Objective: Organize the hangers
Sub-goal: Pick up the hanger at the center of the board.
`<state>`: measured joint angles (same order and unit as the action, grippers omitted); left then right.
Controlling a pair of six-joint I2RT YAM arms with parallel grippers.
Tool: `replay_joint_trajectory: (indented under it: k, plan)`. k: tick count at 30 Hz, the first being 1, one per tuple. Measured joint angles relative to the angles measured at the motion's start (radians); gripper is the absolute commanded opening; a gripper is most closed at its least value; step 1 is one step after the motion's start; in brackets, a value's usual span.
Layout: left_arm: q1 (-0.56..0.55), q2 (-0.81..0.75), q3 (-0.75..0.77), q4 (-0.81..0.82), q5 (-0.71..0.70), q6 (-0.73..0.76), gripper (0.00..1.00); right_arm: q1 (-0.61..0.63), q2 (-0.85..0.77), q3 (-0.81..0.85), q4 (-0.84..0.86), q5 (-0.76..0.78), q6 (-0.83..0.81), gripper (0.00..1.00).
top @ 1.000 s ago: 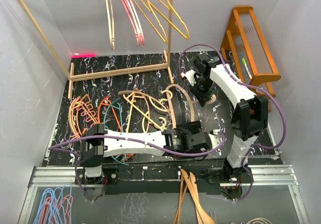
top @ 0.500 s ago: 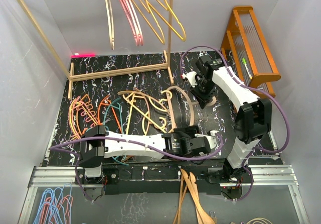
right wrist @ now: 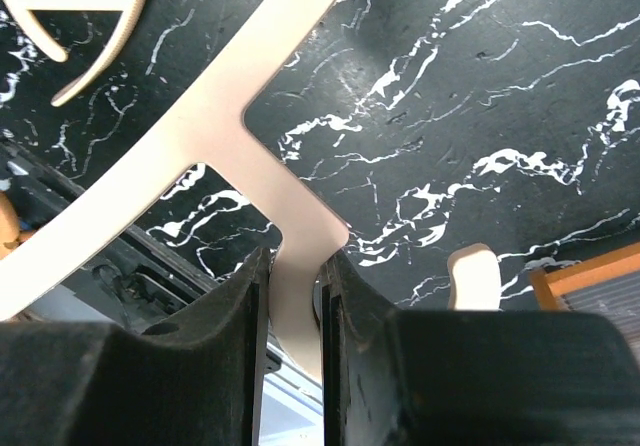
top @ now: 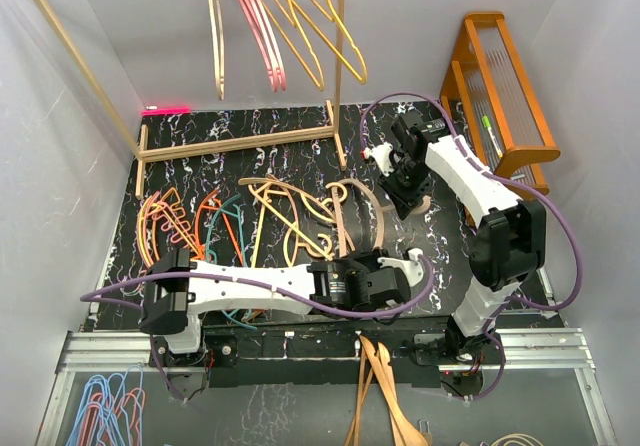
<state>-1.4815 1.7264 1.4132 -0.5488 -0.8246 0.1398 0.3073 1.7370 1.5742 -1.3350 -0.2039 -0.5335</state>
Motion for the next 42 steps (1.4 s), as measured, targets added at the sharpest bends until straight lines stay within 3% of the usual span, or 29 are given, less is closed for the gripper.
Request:
replay_joint_trajectory:
  k: [2, 5, 9, 16, 19, 23, 31, 38, 42]
  plan:
    - [0.0, -0.025, -0.021, 0.002, -0.005, -0.008, 0.0, 0.001, -0.003, 0.0, -0.001, -0.02, 0.01, 0.53]
    - [0.0, -0.072, -0.055, -0.011, -0.017, -0.023, 0.0, 0.006, -0.008, 0.006, -0.011, -0.051, 0.012, 0.96]
    - [0.0, -0.134, -0.073, -0.069, -0.038, -0.068, 0.0, 0.013, -0.008, 0.081, -0.045, -0.13, 0.01, 0.99]
    - [0.001, -0.267, -0.073, -0.272, -0.123, -0.208, 0.0, 0.007, -0.008, 0.448, -0.028, -0.277, 0.032, 0.99]
    - [0.001, -0.3, -0.074, -0.37, -0.174, -0.283, 0.0, 0.005, -0.021, 0.521, 0.004, -0.321, 0.033, 0.99]
    - [0.002, -0.355, -0.119, -0.428, -0.256, -0.355, 0.0, -0.001, -0.056, 0.436, 0.035, -0.354, 0.022, 0.99]
    - [0.003, -0.548, -0.166, -0.462, -0.354, -0.48, 0.0, -0.042, -0.276, -0.072, 0.171, -0.379, -0.032, 0.99]
    - [0.005, -0.743, -0.168, -0.551, -0.329, -0.68, 0.0, -0.048, -0.31, -0.077, 0.19, -0.443, -0.096, 0.99]
    - [0.007, -0.838, -0.243, -0.581, -0.314, -0.813, 0.0, -0.049, -0.308, -0.049, 0.188, -0.476, -0.12, 0.99]
